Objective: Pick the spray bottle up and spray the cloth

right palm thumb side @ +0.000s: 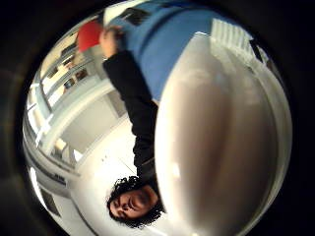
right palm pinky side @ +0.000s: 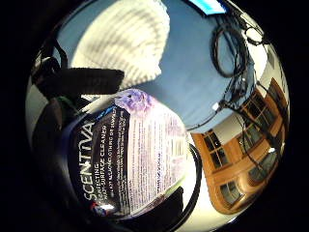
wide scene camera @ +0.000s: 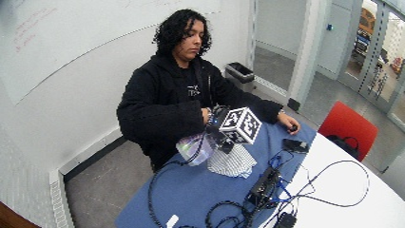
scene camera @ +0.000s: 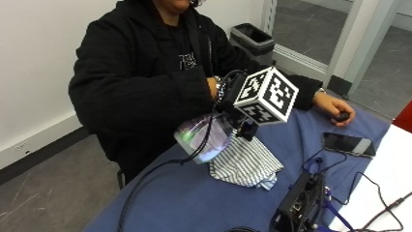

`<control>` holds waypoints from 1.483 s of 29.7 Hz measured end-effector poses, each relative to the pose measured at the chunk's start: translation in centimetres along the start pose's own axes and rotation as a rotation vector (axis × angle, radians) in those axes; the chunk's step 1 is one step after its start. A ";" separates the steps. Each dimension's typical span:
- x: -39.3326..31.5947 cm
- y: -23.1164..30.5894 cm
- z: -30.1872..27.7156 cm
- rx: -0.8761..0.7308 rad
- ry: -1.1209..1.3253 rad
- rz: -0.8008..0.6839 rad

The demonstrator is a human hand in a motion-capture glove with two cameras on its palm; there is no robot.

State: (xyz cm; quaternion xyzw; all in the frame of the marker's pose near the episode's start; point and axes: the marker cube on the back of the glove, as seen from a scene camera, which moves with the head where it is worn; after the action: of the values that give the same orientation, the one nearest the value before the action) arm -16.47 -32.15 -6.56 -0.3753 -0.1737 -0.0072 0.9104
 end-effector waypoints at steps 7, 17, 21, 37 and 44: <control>-6.2 -2.1 -3.7 0.236 -0.237 -0.305; -13.0 -5.8 -2.2 0.507 -0.520 -0.640; -15.0 -9.2 -2.9 0.684 -0.638 -0.713; -13.9 -12.3 2.6 0.754 -0.748 -0.754; -13.7 -12.5 2.7 0.734 -0.744 -0.810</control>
State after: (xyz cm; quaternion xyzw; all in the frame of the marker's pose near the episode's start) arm -31.99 -40.88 -0.65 0.0771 -0.5953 -0.1592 0.7838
